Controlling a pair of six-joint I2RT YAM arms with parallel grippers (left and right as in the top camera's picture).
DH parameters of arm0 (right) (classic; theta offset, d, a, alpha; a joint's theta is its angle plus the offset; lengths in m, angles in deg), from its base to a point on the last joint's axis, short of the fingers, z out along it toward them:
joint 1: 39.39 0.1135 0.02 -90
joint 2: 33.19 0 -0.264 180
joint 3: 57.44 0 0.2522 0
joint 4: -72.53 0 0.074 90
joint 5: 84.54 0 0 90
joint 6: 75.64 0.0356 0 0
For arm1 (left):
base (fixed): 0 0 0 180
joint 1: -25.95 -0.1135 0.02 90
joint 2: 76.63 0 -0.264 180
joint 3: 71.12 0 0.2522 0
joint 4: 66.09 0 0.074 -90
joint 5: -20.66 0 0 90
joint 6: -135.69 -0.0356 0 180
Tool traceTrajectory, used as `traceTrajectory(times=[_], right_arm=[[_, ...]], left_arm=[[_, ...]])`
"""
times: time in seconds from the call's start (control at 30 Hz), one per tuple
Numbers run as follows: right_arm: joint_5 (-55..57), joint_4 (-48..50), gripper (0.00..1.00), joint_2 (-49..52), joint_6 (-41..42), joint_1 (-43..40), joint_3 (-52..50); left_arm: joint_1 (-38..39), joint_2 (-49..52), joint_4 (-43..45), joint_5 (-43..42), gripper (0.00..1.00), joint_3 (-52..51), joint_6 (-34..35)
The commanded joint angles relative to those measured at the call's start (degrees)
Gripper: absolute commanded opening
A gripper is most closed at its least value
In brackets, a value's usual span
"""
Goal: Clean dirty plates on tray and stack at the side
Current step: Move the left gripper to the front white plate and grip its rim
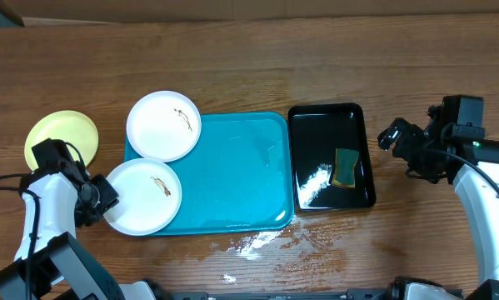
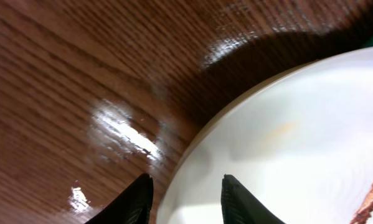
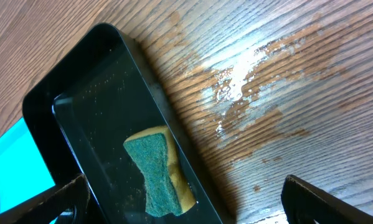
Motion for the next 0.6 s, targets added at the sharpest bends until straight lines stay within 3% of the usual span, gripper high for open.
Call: traceTrajectory(times=[0.0,0.1,0.37,0.57], right_arm=[[-0.04,0.13,1.00,-0.57,-0.02,0.00,-0.42],[-0.04,0.13,1.00,-0.57,-0.02,0.00,-0.42],[-0.04,0.11,1.00,-0.57,0.00,0.00,-0.42],[-0.04,0.09,1.00,-0.57,0.00,0.00,-0.42]], left_arm=[[0.39,-0.11,1.90,-2.49,0.36,-2.29,-1.09],[0.39,-0.11,3.37,-2.54,0.29,-3.89,-1.07],[1.33,-0.13,1.68,-10.23,0.24,-3.87,-1.09],[6.67,-0.13,0.70,-16.04,0.18,-3.87,-1.07]])
